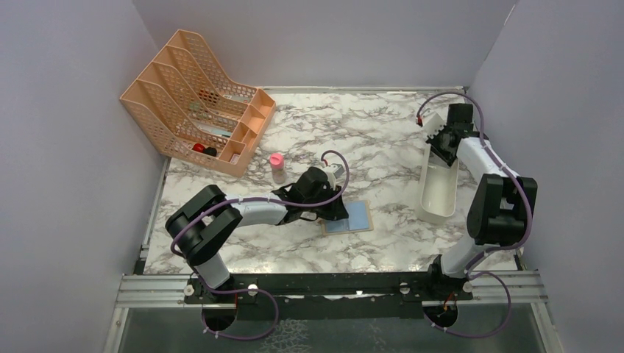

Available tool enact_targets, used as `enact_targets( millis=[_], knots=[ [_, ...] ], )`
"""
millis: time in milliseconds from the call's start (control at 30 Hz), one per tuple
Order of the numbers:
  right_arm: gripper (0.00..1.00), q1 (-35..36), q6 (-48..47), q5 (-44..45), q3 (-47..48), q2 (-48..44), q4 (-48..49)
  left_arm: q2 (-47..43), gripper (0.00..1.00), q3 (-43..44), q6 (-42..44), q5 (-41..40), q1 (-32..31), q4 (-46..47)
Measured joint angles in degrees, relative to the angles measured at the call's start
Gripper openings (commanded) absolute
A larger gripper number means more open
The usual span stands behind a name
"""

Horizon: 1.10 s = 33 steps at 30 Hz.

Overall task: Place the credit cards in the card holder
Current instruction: Pick up the credit card from the storage box.

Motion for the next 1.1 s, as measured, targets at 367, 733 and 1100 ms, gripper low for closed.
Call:
enact_targets(
  millis=[367,733,1100],
  knots=[
    [0.01,0.04,6.01,-0.13,3.1,-2.6,-4.33,-0.02,0.23,0.0,-0.02,-0.02,0.0,-0.07],
    [0.01,2.21,28.28,-1.51,10.23,-7.15,-9.84,-3.65,0.23,-0.15,0.02,-1.73,0.0,-3.28],
    [0.01,4.11,50.71,-22.21,1.49,-22.84,-5.16,-17.09,0.24,-2.38,0.66,-8.11,0.0,-10.73]
  ],
)
